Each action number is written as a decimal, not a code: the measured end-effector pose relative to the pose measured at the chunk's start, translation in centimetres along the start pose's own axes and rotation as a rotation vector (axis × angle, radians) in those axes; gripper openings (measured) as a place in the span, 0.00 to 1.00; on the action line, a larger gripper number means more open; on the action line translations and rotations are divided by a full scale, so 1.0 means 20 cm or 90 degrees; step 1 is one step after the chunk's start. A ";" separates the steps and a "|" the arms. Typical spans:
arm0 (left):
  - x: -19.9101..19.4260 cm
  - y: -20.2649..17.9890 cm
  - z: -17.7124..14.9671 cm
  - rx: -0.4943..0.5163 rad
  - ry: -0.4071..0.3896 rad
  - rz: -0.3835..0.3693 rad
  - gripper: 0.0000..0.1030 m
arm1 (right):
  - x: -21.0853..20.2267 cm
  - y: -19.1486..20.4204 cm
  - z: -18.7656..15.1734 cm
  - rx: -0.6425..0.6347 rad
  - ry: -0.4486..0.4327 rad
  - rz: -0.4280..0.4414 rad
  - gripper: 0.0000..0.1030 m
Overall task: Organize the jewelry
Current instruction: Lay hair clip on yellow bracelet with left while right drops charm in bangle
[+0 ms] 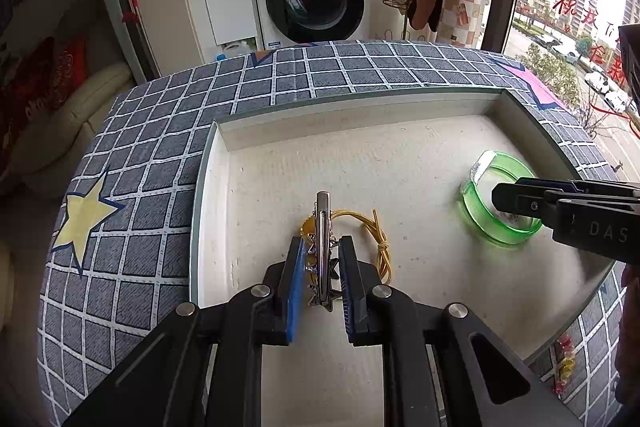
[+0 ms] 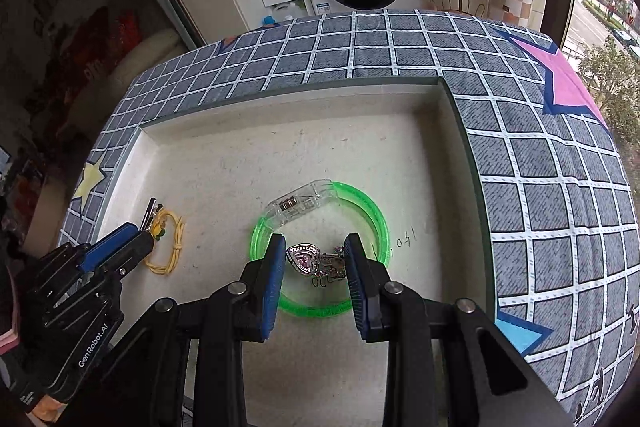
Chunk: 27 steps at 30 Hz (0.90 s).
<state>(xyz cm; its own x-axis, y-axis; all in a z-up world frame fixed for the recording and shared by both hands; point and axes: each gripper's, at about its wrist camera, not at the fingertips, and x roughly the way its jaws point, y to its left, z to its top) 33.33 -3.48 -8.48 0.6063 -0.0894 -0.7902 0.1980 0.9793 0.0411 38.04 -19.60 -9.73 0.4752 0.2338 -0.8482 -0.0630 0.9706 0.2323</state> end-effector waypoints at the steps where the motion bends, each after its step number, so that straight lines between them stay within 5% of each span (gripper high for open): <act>1: 0.01 0.00 0.00 0.003 -0.001 0.006 0.28 | 0.00 0.00 0.00 0.000 -0.005 -0.001 0.32; 8: 0.01 0.00 0.00 0.009 0.004 0.029 0.29 | 0.01 0.01 0.00 -0.008 0.002 -0.006 0.34; 13: -0.04 0.01 0.02 0.002 -0.012 0.021 0.29 | -0.02 -0.03 0.01 0.038 -0.007 0.040 0.54; 23: -0.14 0.02 0.05 -0.016 -0.028 0.012 0.29 | -0.22 -0.09 0.03 0.094 -0.057 0.087 0.62; 24: -0.15 0.02 0.06 -0.017 -0.031 0.012 0.50 | -0.24 -0.09 0.02 0.097 -0.062 0.088 0.66; 25: -0.17 0.02 0.06 -0.023 -0.035 0.017 1.00 | -0.26 -0.09 0.02 0.099 -0.067 0.089 0.68; 27: -0.24 0.03 0.05 -0.040 -0.074 0.037 1.00 | -0.30 -0.09 0.02 0.102 -0.075 0.092 0.77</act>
<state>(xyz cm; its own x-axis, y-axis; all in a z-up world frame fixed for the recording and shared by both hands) 31.36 -2.59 -3.96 0.7017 -0.0490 -0.7108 0.1137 0.9925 0.0438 35.65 -22.87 -4.78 0.5705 0.3528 -0.7417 -0.0025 0.9038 0.4280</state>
